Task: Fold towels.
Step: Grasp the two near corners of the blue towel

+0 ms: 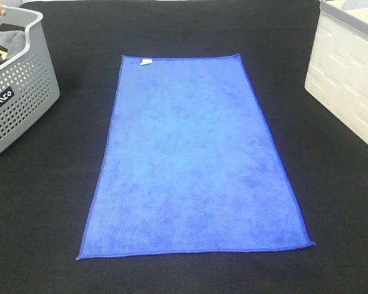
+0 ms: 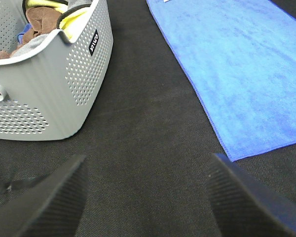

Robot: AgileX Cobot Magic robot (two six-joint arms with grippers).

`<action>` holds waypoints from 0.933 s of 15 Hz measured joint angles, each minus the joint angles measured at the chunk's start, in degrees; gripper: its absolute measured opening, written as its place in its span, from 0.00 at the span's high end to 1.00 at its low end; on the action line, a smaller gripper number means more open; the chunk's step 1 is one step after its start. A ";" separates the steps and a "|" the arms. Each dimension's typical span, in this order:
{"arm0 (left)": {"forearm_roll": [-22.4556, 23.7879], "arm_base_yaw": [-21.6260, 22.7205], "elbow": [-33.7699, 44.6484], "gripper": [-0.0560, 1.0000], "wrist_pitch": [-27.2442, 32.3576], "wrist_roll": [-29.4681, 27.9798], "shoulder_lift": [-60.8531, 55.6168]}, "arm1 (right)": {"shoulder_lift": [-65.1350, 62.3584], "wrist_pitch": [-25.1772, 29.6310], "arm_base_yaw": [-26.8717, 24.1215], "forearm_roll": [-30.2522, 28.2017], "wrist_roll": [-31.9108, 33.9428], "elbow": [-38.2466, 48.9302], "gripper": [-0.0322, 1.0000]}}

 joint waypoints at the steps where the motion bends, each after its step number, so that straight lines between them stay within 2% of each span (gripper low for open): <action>1: 0.00 0.00 0.00 0.33 0.00 0.00 0.00 | 0.00 0.00 0.00 0.00 0.00 0.00 0.21; 14: 0.00 0.00 0.00 0.33 0.00 0.00 0.00 | 0.00 0.00 0.00 0.00 0.00 0.00 0.21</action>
